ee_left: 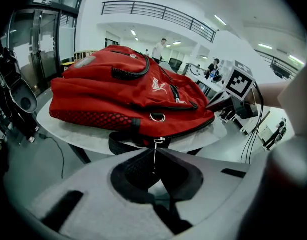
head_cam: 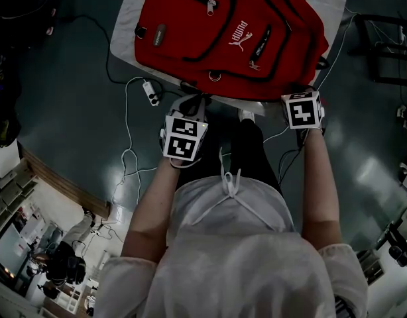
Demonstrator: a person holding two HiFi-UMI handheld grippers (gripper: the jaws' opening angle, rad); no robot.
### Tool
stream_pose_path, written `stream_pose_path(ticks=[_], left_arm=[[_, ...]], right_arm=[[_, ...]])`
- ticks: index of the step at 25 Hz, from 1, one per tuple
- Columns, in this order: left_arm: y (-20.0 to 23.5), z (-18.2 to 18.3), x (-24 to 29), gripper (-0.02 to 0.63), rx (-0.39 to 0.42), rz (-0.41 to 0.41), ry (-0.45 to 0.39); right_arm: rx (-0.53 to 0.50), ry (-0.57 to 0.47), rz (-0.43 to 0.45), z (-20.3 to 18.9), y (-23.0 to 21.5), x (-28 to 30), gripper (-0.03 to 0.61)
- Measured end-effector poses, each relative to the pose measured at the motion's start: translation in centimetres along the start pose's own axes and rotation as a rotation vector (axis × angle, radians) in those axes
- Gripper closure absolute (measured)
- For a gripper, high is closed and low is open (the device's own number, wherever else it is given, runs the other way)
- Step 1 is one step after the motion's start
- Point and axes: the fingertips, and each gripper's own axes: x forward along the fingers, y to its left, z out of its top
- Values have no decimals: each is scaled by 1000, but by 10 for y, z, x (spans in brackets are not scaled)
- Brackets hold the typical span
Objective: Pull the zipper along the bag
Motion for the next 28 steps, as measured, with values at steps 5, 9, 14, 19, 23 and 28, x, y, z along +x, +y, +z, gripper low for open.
stream_pose_path(ticks=[5,9,14,19,23,28], left_arm=[[5,2,-2,592,8,5,2],[11,2,-2,592,-15,16,-4],[15,2,0,592,-33,29,-9],[10,0,2,592,-8,35,-1],[7,-2,3,592,12,40,8],[7,0,4,586,-22,32,4]], right_arm=[[6,5,-4,0,0,-2,552],[17,9,3,0,-1,-1,552],[25,12,-2,-1,-1,0,552],[33,-1,-3,-1,-1,-1,552],[47,-23,-12,0,-1,-2,552],[-41,-19,-47,3,-2,-2,552]])
